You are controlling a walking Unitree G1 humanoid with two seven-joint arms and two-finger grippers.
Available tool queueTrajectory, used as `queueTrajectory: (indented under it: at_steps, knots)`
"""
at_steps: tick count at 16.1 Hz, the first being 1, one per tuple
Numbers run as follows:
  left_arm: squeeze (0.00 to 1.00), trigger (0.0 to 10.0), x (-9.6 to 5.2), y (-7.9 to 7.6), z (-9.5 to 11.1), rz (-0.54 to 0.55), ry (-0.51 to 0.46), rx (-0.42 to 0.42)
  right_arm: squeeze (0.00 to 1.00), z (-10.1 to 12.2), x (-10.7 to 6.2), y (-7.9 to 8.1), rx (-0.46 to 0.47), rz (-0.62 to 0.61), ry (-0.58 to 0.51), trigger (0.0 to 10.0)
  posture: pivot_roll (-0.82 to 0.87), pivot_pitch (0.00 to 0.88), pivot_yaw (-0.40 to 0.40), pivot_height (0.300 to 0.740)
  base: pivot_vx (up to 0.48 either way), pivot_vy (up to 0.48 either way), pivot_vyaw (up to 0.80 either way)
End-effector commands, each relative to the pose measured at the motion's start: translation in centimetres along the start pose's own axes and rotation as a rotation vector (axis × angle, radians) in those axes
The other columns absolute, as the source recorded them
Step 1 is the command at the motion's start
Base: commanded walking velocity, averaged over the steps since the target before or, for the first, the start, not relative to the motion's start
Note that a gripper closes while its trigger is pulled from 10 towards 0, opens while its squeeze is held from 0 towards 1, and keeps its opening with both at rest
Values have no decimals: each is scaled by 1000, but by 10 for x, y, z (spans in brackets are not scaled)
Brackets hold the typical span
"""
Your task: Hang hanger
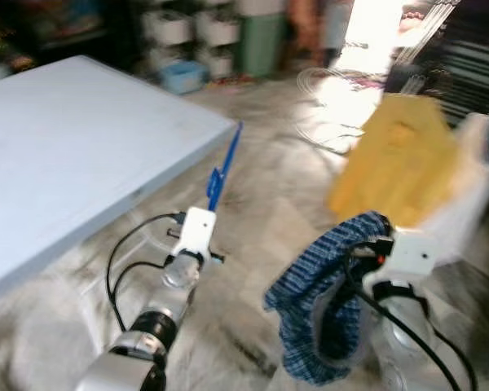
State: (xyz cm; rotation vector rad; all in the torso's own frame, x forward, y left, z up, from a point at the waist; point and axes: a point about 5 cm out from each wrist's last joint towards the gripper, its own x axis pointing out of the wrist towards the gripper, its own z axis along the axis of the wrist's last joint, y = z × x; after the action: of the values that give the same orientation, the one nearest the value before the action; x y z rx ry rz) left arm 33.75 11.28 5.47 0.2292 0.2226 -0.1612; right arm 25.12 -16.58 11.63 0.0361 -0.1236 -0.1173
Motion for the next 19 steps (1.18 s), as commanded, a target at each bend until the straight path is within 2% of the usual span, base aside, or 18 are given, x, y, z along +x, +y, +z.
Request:
queueTrajectory:
  at_steps: [1, 4, 8, 10, 11, 13, 15, 18, 19]
  knots:
    - [0, 10000, 0, 8, 0, 29, 3, 11, 0, 4, 2, 8, 20, 39, -12, 10000, 131, 14, -79, 740, 0, 0, 763]
    - [0, 10000, -2, 12, -6, 63, 23, -19, 0, 0, 2, 13, 27, 76, 2, 10000, 145, 19, -87, 740, 0, 0, 765]
    - [0, 10000, -4, 21, -8, 114, 32, -16, 0, 0, 4, 14, 32, 95, -2, 10000, 178, 17, -121, 740, 0, 0, 736]
    - [0, 10000, -6, 28, -10, 60, 31, 52, 0, 0, 8, 14, 32, 115, -1, 10000, 210, 21, -140, 740, 0, 0, 425]
    - [0, 10000, -9, 33, -11, -31, 29, 70, 0, -1, 12, 14, 48, 117, -5, 10000, 245, 6, -139, 740, 0, 0, 0]
    - [0, 10000, -13, 41, -15, -50, 53, 76, 0, -2, 20, 17, 77, 105, -8, 10000, 274, 0, -127, 740, 0, 0, 0]
    - [0, 10000, -19, 40, -14, -41, 5, 87, 0, 0, 24, 20, 106, 80, -28, 10000, 281, 0, -114, 740, 0, 0, 0]
    - [0, 10000, -27, 37, -14, -41, -77, 94, 0, 1, 17, 15, 131, 44, -49, 10000, 277, 0, -99, 740, 0, 0, 0]
    - [0, 10000, -31, 52, 3, 96, -192, 128, 0, 0, 12, 11, 111, 47, -54, 10000, 265, 0, -94, 740, 0, 0, 0]
